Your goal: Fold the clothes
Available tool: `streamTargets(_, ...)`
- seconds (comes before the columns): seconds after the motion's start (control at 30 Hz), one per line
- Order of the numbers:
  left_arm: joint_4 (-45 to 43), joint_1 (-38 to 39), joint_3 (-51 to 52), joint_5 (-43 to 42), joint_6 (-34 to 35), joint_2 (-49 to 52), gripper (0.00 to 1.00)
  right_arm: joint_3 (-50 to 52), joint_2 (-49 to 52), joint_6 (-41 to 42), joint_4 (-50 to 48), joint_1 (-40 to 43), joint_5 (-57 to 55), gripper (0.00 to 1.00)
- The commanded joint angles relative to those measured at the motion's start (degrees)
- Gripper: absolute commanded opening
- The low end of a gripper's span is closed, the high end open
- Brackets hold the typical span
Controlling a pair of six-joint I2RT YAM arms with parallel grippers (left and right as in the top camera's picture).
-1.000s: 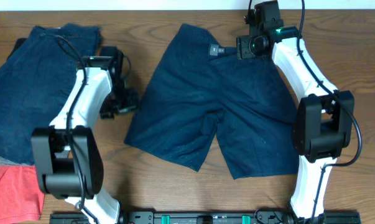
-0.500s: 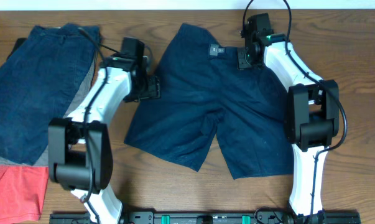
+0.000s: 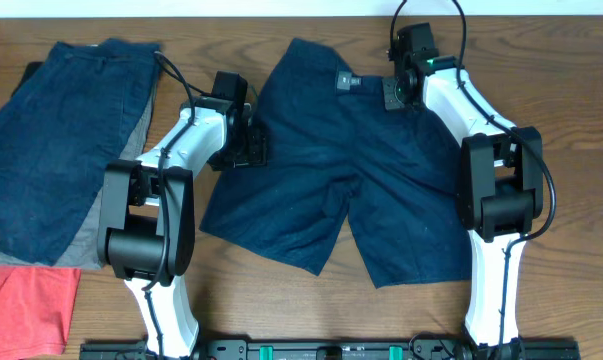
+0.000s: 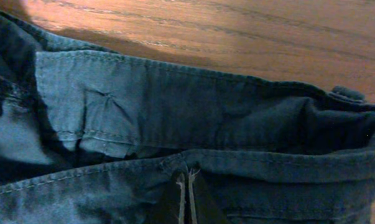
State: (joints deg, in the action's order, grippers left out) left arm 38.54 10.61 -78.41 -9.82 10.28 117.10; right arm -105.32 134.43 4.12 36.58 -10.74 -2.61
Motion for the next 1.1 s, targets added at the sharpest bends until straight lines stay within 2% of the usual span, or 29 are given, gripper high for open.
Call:
streamTargets(0.0,-0.96,-0.13,1.51,0.0,-0.74,5.75,0.68,-0.37,0.5,-0.31,0.28,-0.04,-1.73,0.01)
streamTargets(0.27,-1.2,-0.13,1.53,-0.02,-0.52,7.23,0.67,-0.46,-2.56,-0.31,0.74,2.05,-1.88,0.01)
streamTargets(0.6,-1.53,-0.13,1.6,0.42,-0.55,7.23,0.67,-0.46,-12.33,-0.94,2.38,11.04,-1.51,0.01)
streamTargets(1.0,-1.38,-0.13,1.6,0.42,-0.55,7.23,0.67,-0.44,-7.93,-2.01,-9.03,15.69,-0.81,0.04)
streamTargets(1.03,-1.38,-0.13,1.62,0.42,-0.55,7.23,0.67,-0.44,-7.65,-2.03,-9.84,15.72,-0.81,0.14)
streamTargets(1.07,-1.38,-0.13,1.6,0.42,-0.55,7.23,0.67,-0.44,-7.32,-2.03,-10.51,15.72,-0.81,0.48)
